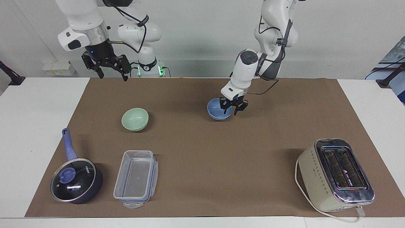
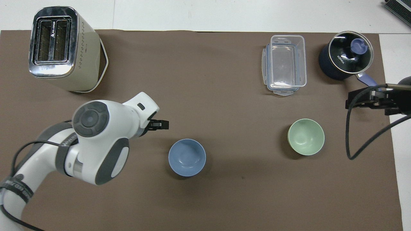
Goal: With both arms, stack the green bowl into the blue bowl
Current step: 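Retract the left gripper while the right gripper reaches the green bowl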
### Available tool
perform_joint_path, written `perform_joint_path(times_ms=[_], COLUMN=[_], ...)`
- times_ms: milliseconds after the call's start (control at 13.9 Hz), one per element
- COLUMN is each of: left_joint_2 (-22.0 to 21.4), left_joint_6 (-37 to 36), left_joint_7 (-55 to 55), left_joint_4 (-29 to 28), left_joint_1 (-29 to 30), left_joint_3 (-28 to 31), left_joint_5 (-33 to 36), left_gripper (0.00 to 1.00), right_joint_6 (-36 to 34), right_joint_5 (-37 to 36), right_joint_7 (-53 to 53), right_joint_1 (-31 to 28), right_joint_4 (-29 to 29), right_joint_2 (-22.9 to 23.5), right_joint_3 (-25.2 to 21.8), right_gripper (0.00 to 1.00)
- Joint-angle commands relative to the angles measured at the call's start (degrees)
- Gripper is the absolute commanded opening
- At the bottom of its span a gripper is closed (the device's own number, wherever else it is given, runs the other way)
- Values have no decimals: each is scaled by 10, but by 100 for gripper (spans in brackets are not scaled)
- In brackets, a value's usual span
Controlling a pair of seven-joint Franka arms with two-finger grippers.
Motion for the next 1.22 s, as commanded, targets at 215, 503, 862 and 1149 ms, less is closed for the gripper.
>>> perform_joint_path(times_ms=[215, 503, 862, 1149], left_joint_2=[-7, -12, -4, -8], left_joint_6=[-177, -260, -383, -376], left_joint_7=[158, 222, 233, 228], left_joint_4=[116, 178, 299, 296], left_joint_1=[130, 193, 201, 207], left_joint_3=[-3, 0, 0, 0], left_joint_5=[1, 16, 60, 57], left_gripper=[100, 100, 100, 100], right_joint_6=[74, 156, 302, 378], right_joint_5=[14, 14, 14, 14], right_joint_7=[-63, -95, -170, -170], right_joint_1=[-17, -32, -67, -60], right_joint_4=[-78, -195, -343, -382], right_joint_2=[-17, -20, -15, 28], right_joint_3=[-3, -4, -4, -3], right_gripper=[100, 100, 100, 100])
